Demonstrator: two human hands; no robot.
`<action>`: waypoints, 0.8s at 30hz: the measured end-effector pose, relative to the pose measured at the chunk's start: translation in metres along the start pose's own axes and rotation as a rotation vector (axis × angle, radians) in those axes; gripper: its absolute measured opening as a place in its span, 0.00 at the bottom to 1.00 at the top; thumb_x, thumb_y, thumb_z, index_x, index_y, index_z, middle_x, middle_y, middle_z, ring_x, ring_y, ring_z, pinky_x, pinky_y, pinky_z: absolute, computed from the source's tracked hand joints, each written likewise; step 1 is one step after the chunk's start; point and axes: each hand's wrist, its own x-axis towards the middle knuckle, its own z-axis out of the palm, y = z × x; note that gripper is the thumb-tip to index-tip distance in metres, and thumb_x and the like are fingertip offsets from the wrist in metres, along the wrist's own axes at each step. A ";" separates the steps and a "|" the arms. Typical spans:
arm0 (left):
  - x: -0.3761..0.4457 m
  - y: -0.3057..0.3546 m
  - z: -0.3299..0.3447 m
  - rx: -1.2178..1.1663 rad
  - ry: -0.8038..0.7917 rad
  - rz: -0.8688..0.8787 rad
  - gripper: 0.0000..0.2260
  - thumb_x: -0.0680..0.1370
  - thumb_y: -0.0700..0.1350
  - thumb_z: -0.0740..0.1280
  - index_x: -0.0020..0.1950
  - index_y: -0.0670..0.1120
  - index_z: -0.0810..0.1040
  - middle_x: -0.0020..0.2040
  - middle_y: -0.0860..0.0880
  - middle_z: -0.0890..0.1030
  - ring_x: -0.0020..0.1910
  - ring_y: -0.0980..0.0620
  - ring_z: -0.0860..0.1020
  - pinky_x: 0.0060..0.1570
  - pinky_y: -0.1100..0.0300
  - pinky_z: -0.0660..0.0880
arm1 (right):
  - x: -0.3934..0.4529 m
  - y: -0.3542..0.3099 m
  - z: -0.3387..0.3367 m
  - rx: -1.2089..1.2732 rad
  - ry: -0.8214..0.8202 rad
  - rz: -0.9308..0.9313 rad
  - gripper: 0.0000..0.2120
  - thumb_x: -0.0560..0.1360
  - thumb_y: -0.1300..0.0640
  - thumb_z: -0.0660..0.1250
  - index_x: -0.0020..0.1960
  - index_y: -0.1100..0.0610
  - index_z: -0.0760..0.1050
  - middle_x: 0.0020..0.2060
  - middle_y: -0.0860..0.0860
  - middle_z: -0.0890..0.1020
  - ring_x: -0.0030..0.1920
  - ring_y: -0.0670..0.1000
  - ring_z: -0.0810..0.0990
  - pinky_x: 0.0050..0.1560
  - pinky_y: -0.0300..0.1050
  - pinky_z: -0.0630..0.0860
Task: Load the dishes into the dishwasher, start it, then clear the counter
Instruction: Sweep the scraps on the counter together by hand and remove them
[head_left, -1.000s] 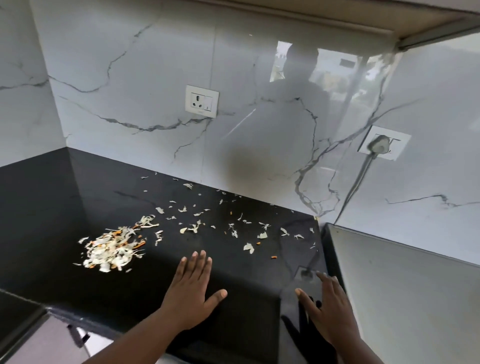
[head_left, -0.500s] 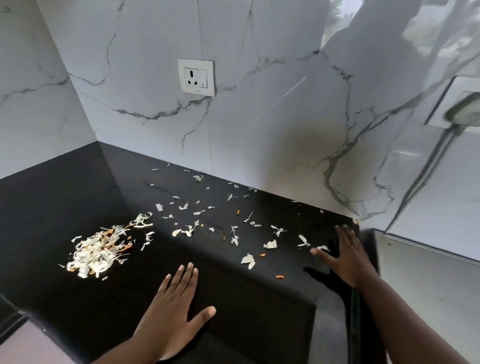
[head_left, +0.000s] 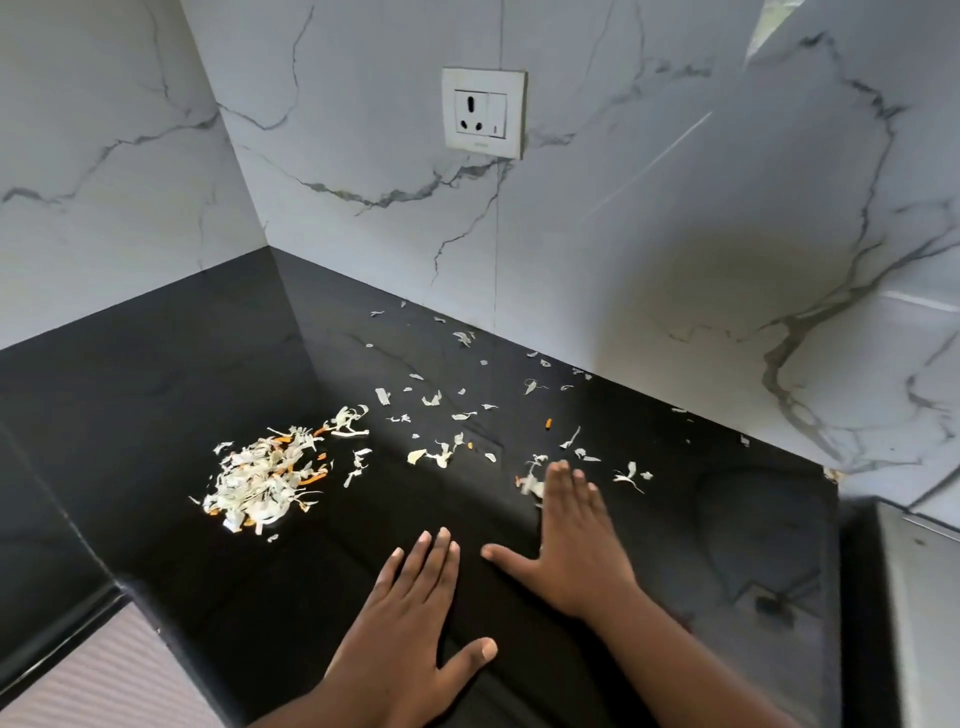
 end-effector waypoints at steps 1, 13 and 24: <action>0.001 -0.001 0.001 0.011 0.023 -0.004 0.39 0.76 0.72 0.50 0.70 0.42 0.72 0.72 0.46 0.71 0.72 0.50 0.66 0.64 0.53 0.60 | 0.012 -0.015 0.003 0.003 -0.003 -0.012 0.59 0.64 0.19 0.43 0.77 0.61 0.33 0.77 0.57 0.38 0.77 0.55 0.35 0.74 0.49 0.34; 0.001 -0.002 0.002 0.062 0.128 0.015 0.39 0.75 0.73 0.51 0.68 0.44 0.76 0.70 0.47 0.73 0.69 0.50 0.71 0.63 0.53 0.61 | 0.068 -0.014 -0.022 0.561 0.328 -0.115 0.31 0.74 0.36 0.62 0.70 0.53 0.69 0.69 0.49 0.71 0.72 0.49 0.65 0.68 0.40 0.60; -0.001 -0.002 0.008 0.111 0.224 0.018 0.37 0.76 0.72 0.52 0.70 0.44 0.73 0.72 0.48 0.70 0.72 0.51 0.68 0.65 0.54 0.59 | 0.070 0.203 -0.068 -0.048 0.225 0.298 0.52 0.59 0.16 0.45 0.60 0.54 0.76 0.59 0.62 0.75 0.60 0.64 0.72 0.63 0.57 0.70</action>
